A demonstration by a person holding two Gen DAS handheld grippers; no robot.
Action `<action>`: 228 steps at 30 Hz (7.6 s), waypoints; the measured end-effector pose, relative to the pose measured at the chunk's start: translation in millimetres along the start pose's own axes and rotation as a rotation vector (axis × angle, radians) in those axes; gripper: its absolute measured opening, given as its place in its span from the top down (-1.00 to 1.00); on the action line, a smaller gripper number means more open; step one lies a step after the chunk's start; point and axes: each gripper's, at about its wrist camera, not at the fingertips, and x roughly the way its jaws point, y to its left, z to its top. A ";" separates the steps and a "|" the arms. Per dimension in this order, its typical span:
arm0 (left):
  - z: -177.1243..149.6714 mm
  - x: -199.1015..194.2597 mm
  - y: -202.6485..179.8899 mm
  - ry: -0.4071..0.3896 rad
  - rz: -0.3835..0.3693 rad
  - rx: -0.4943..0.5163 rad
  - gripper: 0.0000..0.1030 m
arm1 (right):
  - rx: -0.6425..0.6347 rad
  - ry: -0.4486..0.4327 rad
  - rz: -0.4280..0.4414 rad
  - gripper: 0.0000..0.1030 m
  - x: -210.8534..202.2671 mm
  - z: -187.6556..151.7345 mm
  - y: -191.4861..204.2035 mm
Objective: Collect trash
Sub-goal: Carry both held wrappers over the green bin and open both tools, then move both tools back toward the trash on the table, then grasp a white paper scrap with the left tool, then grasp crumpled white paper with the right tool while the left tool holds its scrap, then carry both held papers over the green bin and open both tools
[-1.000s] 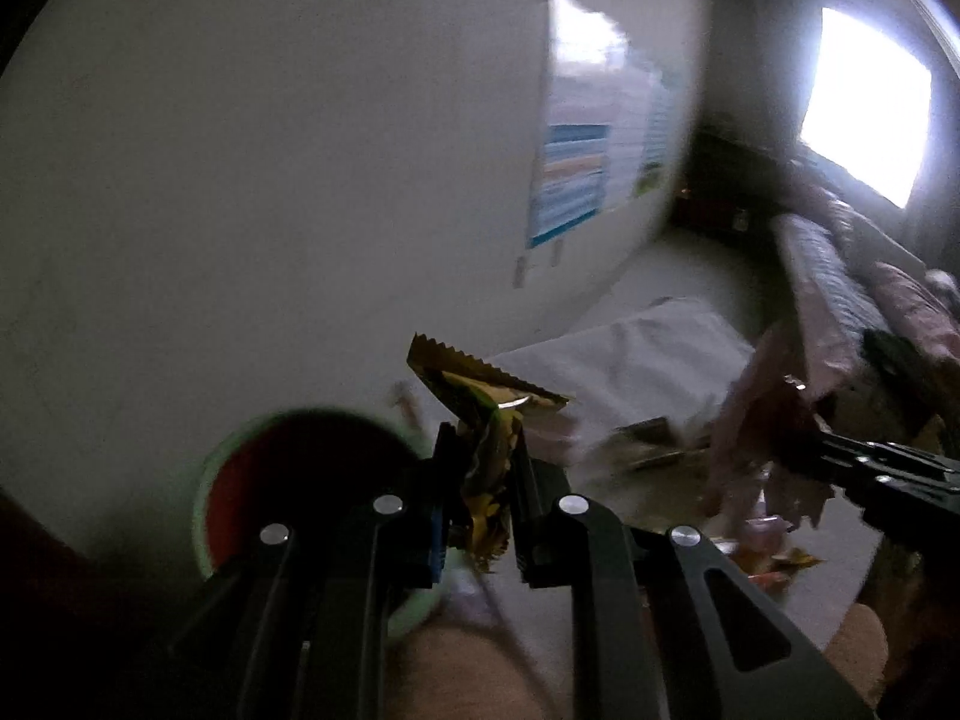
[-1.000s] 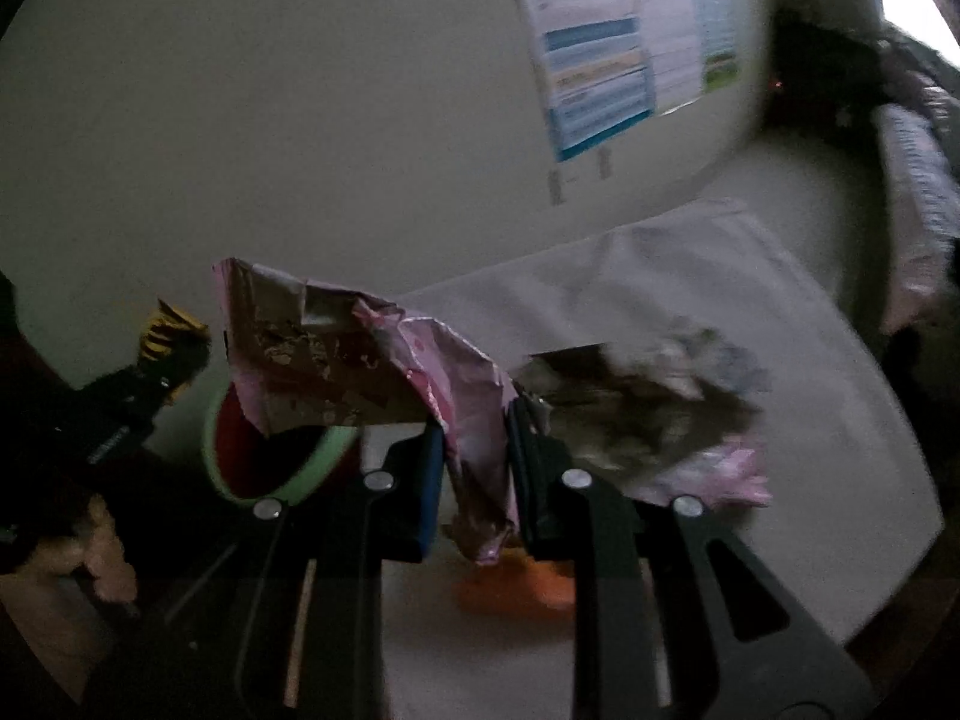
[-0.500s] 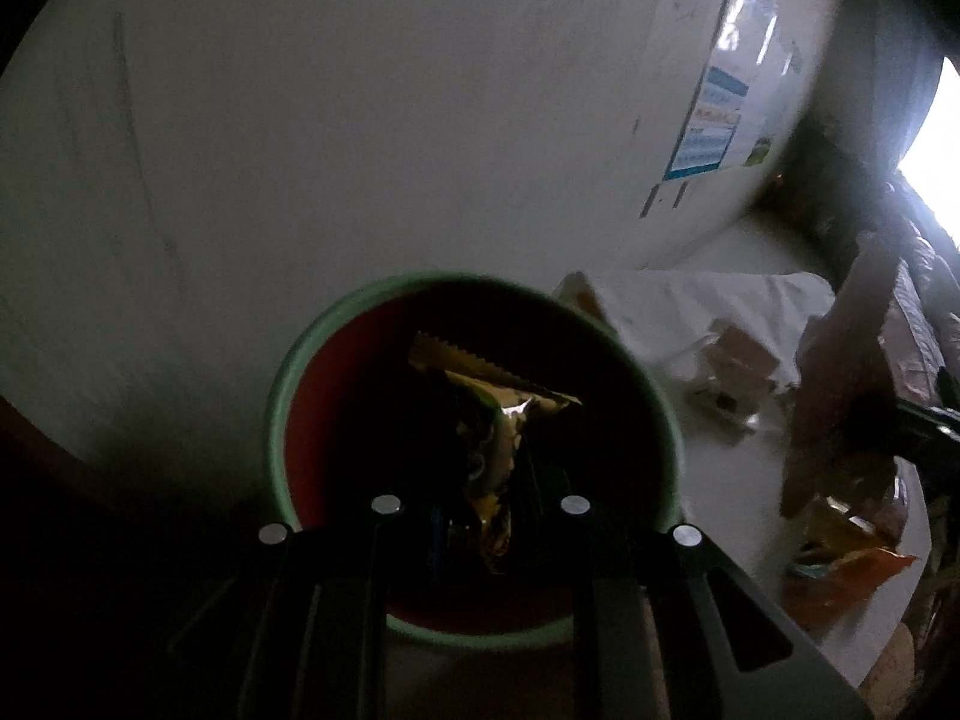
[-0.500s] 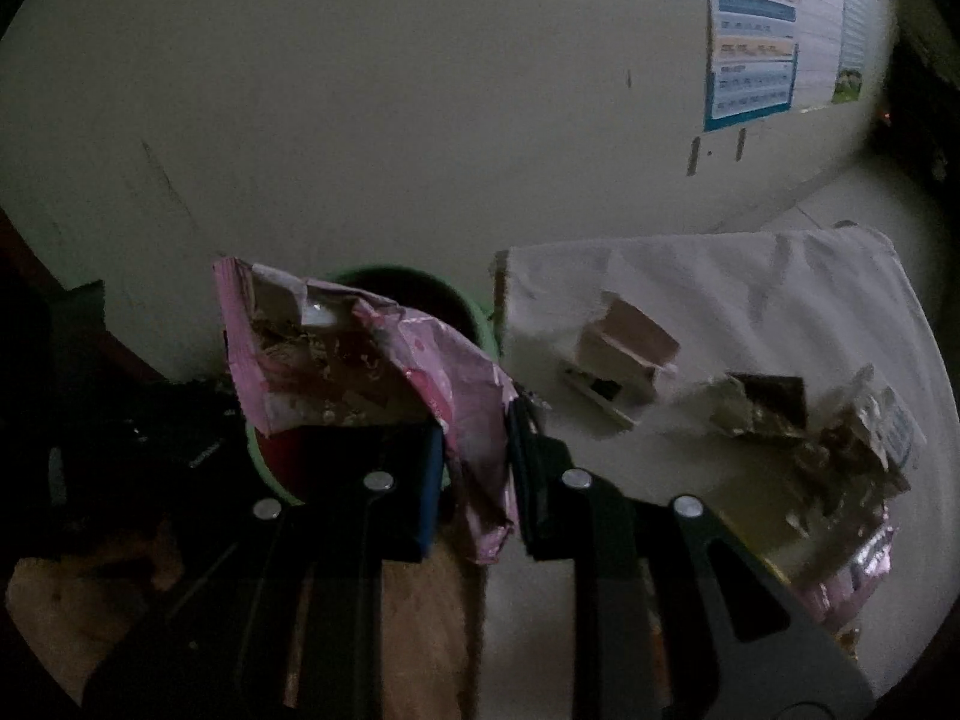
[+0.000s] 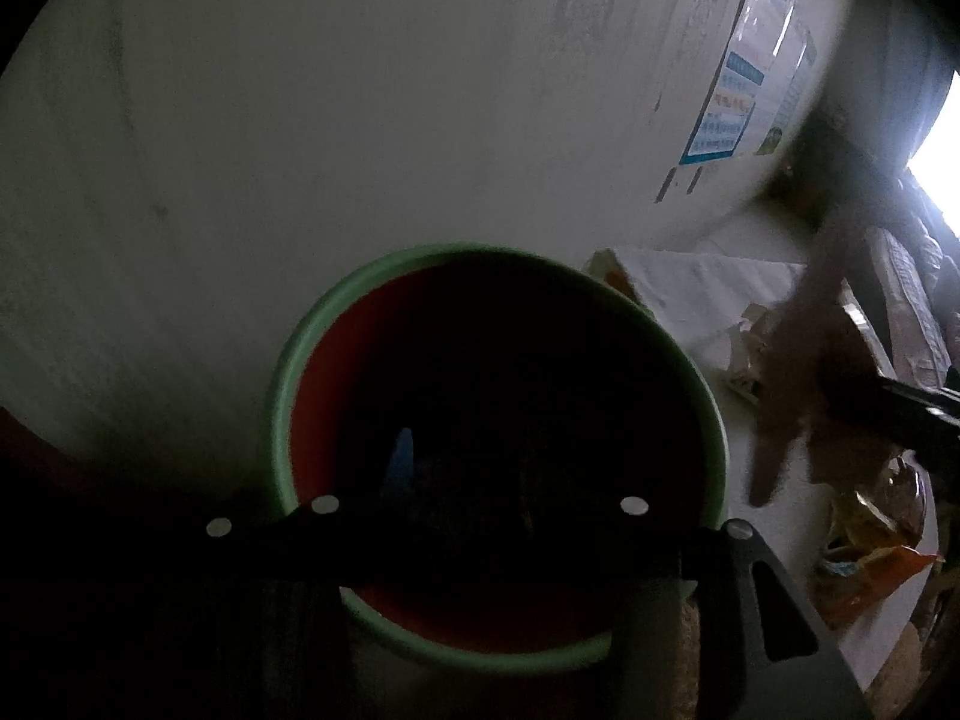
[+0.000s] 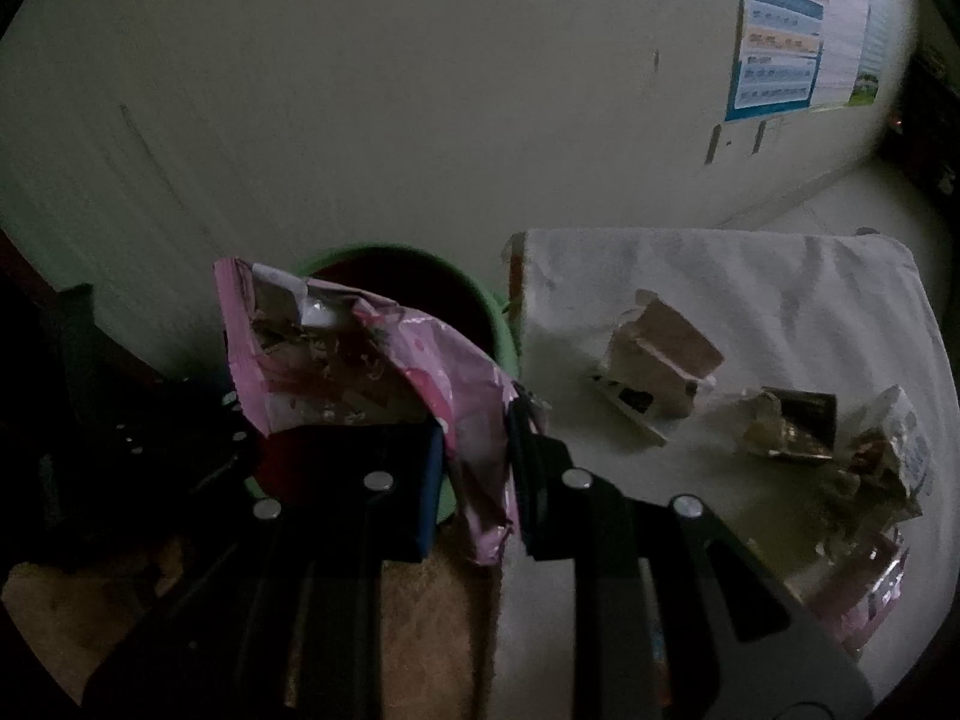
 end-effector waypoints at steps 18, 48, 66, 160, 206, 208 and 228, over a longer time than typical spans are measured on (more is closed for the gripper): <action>-7.7 -48.4 26.4 -0.118 0.146 -0.122 -0.17 | -0.133 0.036 0.039 0.08 30.3 14.8 49.1; -12.3 -90.5 -153.9 -0.148 -0.072 0.179 -0.18 | 0.168 -0.192 -0.224 -0.43 -148.7 -80.1 -99.2; -2.6 -24.2 -227.8 -0.050 -0.092 0.319 -0.19 | 0.504 -0.182 -0.289 -0.52 -170.7 -171.9 -215.5; -10.5 -33.5 -217.6 -0.021 -0.197 0.226 0.38 | 0.321 -0.267 -0.122 0.46 -141.8 -105.4 -182.7; 4.7 -72.9 -80.7 -0.160 -0.011 0.073 0.37 | 0.107 -0.160 -0.038 0.45 -91.8 -57.6 -61.2; 5.5 -64.1 -62.4 -0.145 0.014 0.038 0.37 | 0.093 -0.150 -0.019 0.45 -80.4 -49.1 -51.7; 3.6 -3.3 -12.3 -0.025 0.078 -0.031 0.05 | -0.058 -0.073 -0.015 0.45 -14.9 2.4 4.4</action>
